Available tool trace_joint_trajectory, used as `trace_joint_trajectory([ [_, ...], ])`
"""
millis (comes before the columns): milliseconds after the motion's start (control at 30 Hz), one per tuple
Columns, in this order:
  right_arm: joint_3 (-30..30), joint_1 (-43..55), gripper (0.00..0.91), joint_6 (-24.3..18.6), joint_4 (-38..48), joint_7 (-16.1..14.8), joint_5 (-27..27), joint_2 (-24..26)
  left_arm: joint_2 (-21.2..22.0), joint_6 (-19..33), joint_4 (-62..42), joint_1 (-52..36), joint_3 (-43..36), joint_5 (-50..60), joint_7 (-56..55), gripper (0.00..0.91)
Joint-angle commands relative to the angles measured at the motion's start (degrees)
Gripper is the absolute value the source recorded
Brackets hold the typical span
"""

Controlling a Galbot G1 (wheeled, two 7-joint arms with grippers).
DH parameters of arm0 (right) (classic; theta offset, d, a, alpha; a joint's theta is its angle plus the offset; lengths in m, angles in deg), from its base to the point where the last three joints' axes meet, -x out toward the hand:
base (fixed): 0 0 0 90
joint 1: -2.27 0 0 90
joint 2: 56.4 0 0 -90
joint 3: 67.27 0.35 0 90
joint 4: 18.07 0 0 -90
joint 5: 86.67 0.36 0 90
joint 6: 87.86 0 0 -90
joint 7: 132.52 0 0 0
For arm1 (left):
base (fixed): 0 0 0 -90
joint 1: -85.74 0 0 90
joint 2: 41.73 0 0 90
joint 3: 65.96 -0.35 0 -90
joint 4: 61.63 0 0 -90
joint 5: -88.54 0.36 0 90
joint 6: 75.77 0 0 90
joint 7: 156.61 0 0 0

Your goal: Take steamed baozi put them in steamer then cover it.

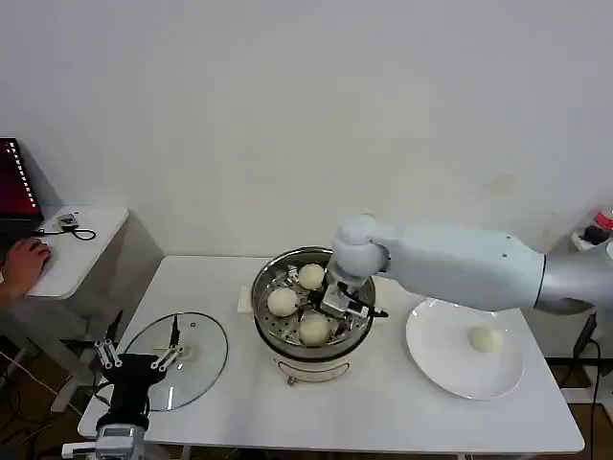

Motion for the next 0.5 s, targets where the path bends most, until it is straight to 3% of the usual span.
trace_joint_trajectory([
  [33,4.8,4.8,0.907,1.4,0.0,0.4,5.6,4.6,-1.2,-0.2,-0.4,-0.7,0.3,-0.9,0.2,0.907],
  [233,6.7,9.3,0.907,9.5,2.9,0.6,11.6,13.3,-3.1,-0.6,-0.4,-1.4,0.8,-3.2,0.7,0.907],
  [400,6.4,10.6,0.907,15.1,1.6,1.0,10.3,25.1,-4.0,-0.4,-0.9,-1.8,-0.2,-3.7,1.0,0.907],
  [500,5.7,10.2,0.907,16.2,0.0,1.2,9.0,31.7,-4.5,-0.3,-1.3,-2.4,-0.9,-3.7,1.0,0.907],
])
